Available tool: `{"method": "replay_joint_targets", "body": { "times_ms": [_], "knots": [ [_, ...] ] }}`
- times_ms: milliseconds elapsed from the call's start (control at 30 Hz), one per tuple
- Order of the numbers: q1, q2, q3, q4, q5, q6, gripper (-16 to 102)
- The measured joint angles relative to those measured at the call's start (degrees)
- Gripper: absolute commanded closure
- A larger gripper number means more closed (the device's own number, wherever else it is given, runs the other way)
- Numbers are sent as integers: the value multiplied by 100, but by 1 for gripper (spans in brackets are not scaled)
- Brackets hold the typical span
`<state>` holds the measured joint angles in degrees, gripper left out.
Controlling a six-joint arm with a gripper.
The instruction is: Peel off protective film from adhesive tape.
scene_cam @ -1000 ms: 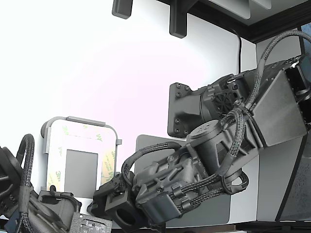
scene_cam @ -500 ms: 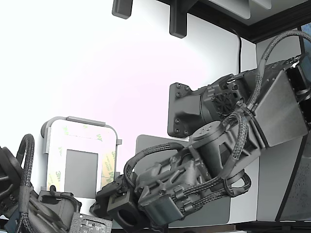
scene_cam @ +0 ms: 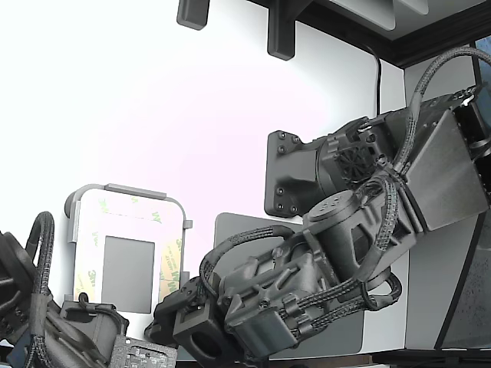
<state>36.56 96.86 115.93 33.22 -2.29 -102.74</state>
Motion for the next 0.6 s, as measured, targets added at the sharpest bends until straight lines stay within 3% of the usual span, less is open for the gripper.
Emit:
{"method": "replay_joint_targets", "body": {
  "times_ms": [600],
  "knots": [
    [-53,-211,-149,-123,35,-255,94]
  ]
}}
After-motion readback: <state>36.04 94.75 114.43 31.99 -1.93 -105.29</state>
